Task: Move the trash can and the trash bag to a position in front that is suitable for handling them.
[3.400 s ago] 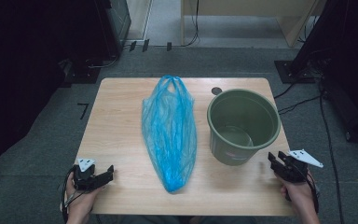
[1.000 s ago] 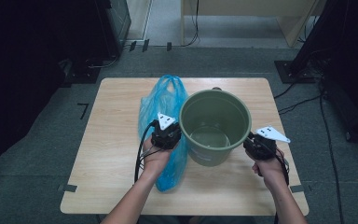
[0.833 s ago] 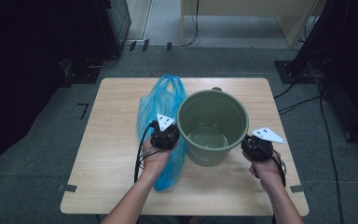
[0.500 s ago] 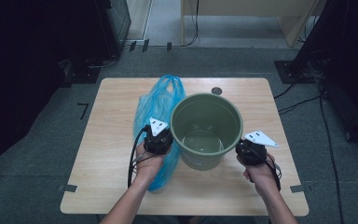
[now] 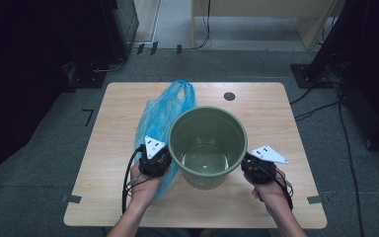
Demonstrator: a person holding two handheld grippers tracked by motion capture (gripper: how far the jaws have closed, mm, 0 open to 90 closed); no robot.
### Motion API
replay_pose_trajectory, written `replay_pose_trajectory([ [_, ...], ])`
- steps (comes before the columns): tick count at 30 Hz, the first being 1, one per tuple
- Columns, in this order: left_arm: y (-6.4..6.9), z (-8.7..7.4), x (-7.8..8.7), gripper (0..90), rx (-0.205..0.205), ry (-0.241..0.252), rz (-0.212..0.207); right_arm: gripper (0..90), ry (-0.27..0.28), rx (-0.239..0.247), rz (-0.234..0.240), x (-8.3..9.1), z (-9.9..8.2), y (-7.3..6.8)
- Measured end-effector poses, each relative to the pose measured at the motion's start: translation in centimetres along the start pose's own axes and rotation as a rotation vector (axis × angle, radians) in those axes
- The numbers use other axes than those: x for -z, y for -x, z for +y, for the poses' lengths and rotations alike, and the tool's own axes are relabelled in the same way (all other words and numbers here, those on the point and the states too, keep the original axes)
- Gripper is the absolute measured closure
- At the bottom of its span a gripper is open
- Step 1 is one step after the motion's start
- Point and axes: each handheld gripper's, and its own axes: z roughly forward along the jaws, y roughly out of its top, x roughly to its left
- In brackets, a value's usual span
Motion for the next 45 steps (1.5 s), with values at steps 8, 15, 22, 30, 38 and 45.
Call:
replay_pose_trajectory([
  [8,-4.7,-1.7,-0.3,30.9,0.072,-0.064,0.116,30.0,-0.041,-0.068,-0.062,0.1,-1.0,2.6],
  [15,-7.6,-3.9,-0.8,27.9,0.099,-0.143,0.149,4.9,-0.155,-0.107,-0.135,-0.7,-3.5,6.1],
  [22,-8.6,-5.8,-2.1,25.8,0.093,-0.22,0.173,1.4,-0.231,-0.093,-0.2,-1.6,-5.7,8.4],
  [30,-8.8,-7.9,-2.0,52.2,0.088,-0.259,0.173,3.4,-0.242,-0.125,-0.252,-2.1,-7.1,9.5],
  [38,-8.7,-9.2,0.1,65.8,0.055,-0.258,0.177,3.7,-0.216,-0.121,-0.256,-1.9,-7.4,9.8],
  [45,-9.6,-9.6,3.0,50.1,0.062,-0.235,0.13,3.7,-0.211,-0.122,-0.255,-1.8,-7.5,9.8],
])
